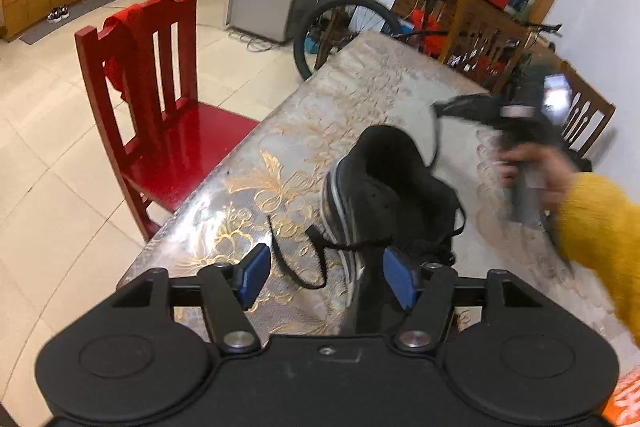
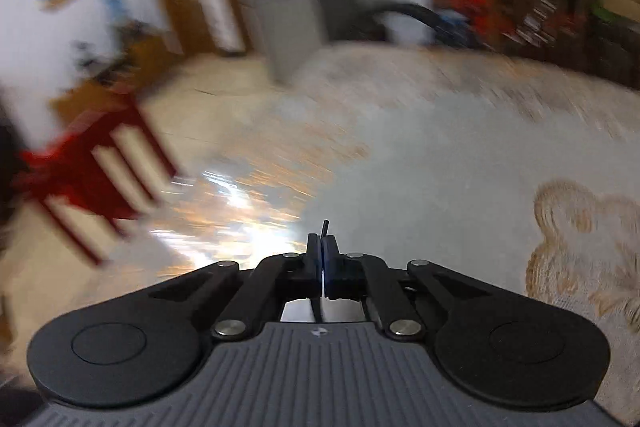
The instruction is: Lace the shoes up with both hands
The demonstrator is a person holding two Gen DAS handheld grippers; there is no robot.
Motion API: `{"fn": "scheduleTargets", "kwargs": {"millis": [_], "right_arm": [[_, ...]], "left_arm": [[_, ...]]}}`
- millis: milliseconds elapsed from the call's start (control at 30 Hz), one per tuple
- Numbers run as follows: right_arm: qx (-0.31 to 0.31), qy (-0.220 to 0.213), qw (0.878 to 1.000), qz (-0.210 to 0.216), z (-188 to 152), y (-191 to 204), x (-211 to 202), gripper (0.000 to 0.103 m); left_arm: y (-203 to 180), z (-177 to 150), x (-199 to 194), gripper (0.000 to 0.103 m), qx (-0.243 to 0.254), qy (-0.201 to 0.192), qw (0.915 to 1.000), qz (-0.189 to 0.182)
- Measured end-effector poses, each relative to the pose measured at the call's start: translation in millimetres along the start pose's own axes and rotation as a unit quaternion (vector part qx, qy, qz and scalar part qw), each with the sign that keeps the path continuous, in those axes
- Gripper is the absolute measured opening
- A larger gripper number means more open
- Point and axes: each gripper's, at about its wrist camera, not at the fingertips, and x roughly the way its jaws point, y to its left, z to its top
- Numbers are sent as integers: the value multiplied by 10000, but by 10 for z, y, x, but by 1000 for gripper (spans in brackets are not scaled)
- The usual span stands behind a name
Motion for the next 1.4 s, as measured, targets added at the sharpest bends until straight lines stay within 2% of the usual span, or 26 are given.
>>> {"fn": "scheduleTargets", "kwargs": {"millis": [100,200,333,433,633,867,967,1100,1233,1267,1400], "right_arm": [[-441,-142,9963,719,9,70,-560,2],[-993,-106,9849,1412,-50,272,-1146,2],[-2086,316,9520,2216,-354,803,-1785,2],[-2465,608,9337,2525,-611,1067,-1873,2],[-2678,1125,9244,2472,-859,1320,-1565,2],[-3524,1193,8968,2395,-931,1488,-1654,5],[-3713,1266,8886,2376,-937,1499,-1681,12],[-3909,1307,8787,2409,-948,1530,-1611,13],[-3938,1389,8755,2434,-942,1542,-1501,12],[-3911,1406,8758,2453,-934,1544,-1475,5],[-3689,1117,8848,2617,-749,1515,-1535,3]], "left_arm": [[25,-17,16,60,-40,3,10000,-36],[37,-40,15,60,-51,-16,10000,-71],[48,-96,24,60,-66,-5,9999,-95],[62,-153,40,60,-124,29,9999,-73],[98,-297,4,60,-163,49,9998,86],[161,-409,-31,60,-366,19,9993,90],[168,-421,-49,60,-406,2,9991,100],[170,-440,-60,60,-444,-6,9990,88],[166,-449,-55,60,-446,0,9990,86],[164,-447,-59,60,-449,-15,9990,75],[96,-348,-91,60,-358,-250,9990,-116]]}}
